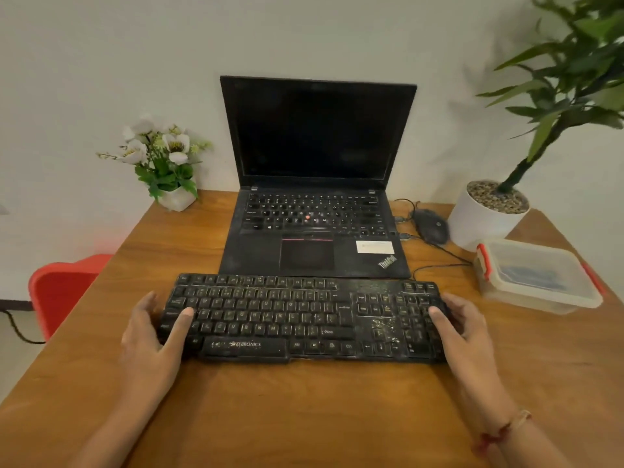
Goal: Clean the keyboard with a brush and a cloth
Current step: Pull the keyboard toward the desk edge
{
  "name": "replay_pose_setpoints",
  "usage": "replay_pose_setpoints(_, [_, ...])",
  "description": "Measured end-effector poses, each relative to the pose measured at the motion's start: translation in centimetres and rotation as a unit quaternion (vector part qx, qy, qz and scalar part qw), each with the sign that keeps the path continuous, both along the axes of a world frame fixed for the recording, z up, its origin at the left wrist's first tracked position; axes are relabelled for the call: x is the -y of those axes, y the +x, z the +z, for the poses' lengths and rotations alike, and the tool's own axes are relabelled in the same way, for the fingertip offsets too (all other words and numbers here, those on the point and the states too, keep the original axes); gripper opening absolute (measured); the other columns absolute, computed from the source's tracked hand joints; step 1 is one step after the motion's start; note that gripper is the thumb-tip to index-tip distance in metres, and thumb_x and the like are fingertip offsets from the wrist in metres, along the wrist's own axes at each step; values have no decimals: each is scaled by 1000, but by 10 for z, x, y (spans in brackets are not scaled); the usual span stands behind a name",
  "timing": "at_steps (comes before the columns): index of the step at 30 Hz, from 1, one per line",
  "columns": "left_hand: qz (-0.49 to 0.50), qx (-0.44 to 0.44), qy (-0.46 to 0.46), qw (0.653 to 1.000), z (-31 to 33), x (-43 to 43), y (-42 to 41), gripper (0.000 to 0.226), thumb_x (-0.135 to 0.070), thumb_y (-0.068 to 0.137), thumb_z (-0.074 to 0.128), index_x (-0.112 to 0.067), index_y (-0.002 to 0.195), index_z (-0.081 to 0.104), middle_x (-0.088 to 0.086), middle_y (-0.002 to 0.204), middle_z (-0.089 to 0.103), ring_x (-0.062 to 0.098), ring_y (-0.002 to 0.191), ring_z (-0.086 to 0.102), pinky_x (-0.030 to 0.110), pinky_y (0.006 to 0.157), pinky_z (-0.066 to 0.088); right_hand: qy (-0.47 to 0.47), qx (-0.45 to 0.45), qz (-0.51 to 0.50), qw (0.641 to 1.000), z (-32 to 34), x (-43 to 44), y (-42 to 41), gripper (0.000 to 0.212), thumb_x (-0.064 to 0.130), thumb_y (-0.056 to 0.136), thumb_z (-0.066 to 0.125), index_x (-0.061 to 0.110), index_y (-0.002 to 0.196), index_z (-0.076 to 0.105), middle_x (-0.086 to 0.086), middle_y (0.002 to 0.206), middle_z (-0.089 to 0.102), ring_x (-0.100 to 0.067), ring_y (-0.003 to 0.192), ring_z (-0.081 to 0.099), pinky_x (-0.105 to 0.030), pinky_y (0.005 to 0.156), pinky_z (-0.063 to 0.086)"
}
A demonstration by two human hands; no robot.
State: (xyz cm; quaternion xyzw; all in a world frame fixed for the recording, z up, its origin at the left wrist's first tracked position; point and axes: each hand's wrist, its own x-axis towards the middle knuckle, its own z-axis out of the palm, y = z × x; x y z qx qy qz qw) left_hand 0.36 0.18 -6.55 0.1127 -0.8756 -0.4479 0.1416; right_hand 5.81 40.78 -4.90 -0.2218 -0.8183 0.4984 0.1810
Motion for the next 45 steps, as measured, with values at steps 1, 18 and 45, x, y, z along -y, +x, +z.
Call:
replay_pose_setpoints(1, [-1, -2, -4, 1000, 1, -2, 1, 98, -77, 69, 41, -15, 145, 36, 11, 143, 49, 32, 133, 41, 52, 109, 32, -13, -2, 1, 1000, -1, -2, 1, 26, 27, 89, 63, 34, 113, 54, 12, 112, 56, -17, 116, 51, -43, 103, 42])
replay_pose_setpoints(18, [28, -40, 179, 983, 28, -19, 17, 51, -46, 97, 49, -15, 136, 38, -1, 106, 57, 17, 97, 56, 34, 86, 44, -70, -34, -8, 997, 18, 21, 26, 29, 24, 92, 61, 22, 120, 54, 6, 115, 53, -10, 109, 51, -30, 95, 43])
replay_pose_setpoints(45, [-9, -101, 183, 978, 16, -5, 183, 55, -65, 82, 38, -21, 114, 30, -6, 93, 50, 2, 83, 52, 24, 75, 43, -55, -73, -28, 995, 5, 24, 188, 36, 21, 89, 64, 36, 118, 50, 1, 120, 58, -12, 112, 53, -35, 97, 44])
